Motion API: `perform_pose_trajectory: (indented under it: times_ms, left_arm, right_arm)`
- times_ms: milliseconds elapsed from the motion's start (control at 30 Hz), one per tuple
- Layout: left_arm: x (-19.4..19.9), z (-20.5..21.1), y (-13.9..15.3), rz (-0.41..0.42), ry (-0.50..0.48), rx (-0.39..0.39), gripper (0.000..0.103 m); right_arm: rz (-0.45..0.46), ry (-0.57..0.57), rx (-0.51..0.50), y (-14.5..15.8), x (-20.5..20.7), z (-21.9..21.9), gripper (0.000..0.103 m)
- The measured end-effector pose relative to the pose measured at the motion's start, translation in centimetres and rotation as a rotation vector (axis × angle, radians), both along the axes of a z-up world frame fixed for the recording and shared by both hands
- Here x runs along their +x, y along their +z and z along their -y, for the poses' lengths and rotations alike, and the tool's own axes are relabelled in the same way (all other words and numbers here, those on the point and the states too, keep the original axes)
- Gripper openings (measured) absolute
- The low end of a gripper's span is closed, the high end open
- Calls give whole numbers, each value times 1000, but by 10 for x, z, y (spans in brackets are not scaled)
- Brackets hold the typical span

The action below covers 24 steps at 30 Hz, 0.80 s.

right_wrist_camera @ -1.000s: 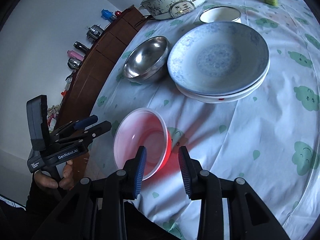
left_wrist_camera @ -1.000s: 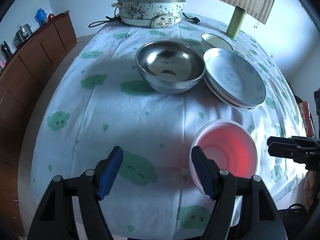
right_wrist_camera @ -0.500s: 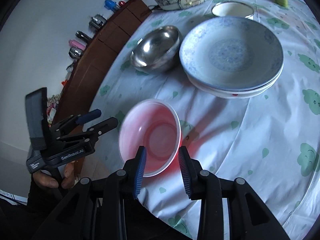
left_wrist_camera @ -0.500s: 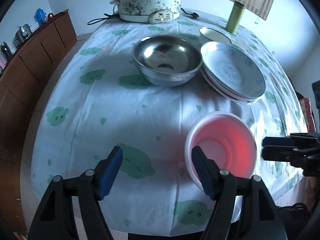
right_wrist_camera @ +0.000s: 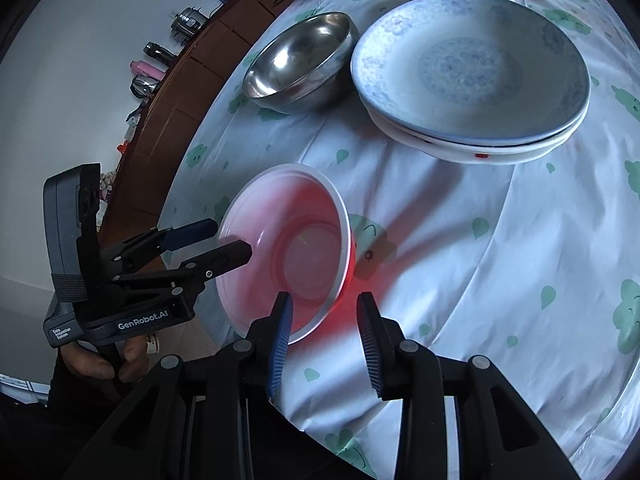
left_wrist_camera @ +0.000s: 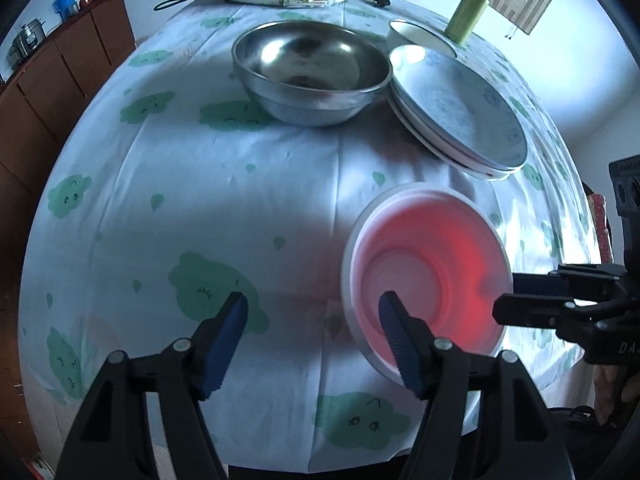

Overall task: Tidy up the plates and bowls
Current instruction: 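Close both tools on the red bowl rim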

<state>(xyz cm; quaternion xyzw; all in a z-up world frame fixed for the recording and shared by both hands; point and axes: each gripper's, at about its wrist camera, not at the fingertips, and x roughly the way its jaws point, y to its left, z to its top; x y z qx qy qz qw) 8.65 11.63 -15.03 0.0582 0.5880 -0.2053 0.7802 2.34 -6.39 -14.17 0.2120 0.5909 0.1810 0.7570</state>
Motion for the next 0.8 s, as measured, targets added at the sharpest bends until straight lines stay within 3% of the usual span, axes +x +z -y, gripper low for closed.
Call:
perform_pose_trajectory:
  times_ms: [33,167,233,333,400,533,800]
  left_arm:
    - [0,-1,-1,-2,0,-2,68]
    - [2,3,-7,-28,-7,-10,43]
    - [3,4,-12,-54,-11,-23,35]
    - [4,7,-14,-66,-11,-45,11]
    - [3,11,-15,-59,-21,-39,10]
    - [7,10,-3,-23,-18,-47,9]
    - [41,2,58,124,-3,-102,9]
  right_arm:
    - [-1,2,3,-1,0,0,35]
    - [2,15,3,-2,2,1,18]
    - [0,27,-12,-3,4,-1,15]
    - [9,43,-13,-1,6,-5,14]
    - [16,63,-16,-1,6,-10,8]
    - [33,65,-3,0,9,-11,7]
    - [144,69,24,45,36,-10,6]
